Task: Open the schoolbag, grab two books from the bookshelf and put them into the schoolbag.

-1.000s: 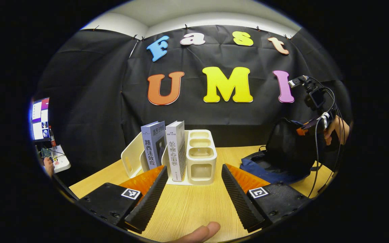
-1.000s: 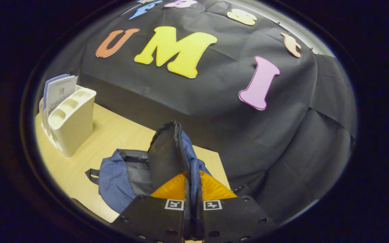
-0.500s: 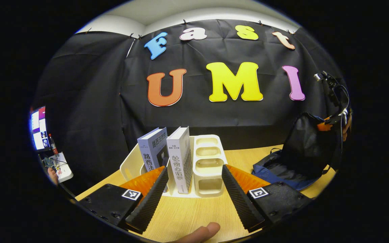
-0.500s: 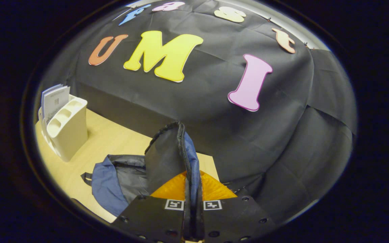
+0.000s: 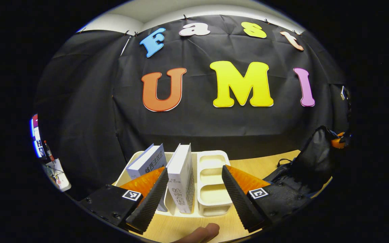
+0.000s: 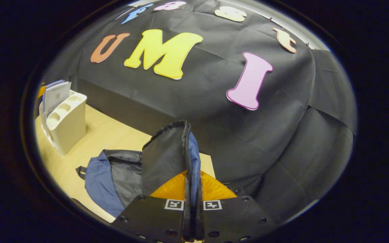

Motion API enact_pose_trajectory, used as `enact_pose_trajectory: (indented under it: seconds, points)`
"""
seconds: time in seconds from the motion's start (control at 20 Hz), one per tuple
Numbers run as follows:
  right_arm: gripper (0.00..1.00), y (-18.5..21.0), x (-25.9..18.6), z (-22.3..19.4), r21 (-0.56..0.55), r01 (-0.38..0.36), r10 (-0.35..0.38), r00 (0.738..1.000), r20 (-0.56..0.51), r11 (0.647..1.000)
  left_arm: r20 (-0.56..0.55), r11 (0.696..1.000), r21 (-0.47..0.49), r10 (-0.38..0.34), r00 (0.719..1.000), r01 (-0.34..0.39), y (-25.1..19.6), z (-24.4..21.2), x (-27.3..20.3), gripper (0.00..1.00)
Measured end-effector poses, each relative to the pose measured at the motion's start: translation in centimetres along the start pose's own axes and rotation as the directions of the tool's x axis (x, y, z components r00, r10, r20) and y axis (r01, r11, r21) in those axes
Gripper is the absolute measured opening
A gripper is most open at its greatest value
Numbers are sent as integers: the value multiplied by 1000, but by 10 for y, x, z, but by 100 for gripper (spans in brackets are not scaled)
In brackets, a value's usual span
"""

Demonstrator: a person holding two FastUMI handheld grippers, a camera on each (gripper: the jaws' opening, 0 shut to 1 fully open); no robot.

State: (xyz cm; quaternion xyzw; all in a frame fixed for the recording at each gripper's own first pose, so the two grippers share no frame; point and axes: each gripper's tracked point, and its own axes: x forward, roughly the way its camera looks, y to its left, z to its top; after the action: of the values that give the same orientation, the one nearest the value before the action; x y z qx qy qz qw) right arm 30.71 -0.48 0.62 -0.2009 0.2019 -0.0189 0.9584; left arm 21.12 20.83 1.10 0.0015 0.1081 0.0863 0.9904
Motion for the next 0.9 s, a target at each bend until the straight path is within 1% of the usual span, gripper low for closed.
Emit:
enact_pose_trajectory:
  seconds: [0.2, 0.4, 0.5, 0.6, 0.75, 0.8, 0.9]
  points:
    - [6, -3, -2, -4, -2, -13, 13, 1000, 11, 1000, -39, 999, -21, -26, 999, 25, 9, 21, 30, 99]
    - [6, -5, -2, -8, 11, -37, 37, 999, 15, 999, -108, 999, 30, -28, 994, 32, 18, 29, 62, 99]
    - [6, -7, 0, -12, 19, -45, 45, 999, 11, 999, -147, 997, 54, -40, 988, 48, 19, 30, 75, 99]
    - [6, -10, 2, -14, 18, -48, 48, 999, 11, 999, -206, 995, 76, -50, 977, 67, 19, 23, 91, 99]
    - [6, -11, 2, -16, 7, -62, 61, 998, 22, 998, -315, 992, 72, -80, 946, 107, 16, 10, 107, 98]
    - [4, -11, 2, -15, 5, -65, 65, 997, 28, 998, -335, 991, 76, -76, 939, 107, 18, 8, 110, 98]
    - [4, -11, 1, -16, 3, -74, 74, 997, 36, 997, -386, 988, 105, -66, 920, 114, 20, 2, 113, 97]
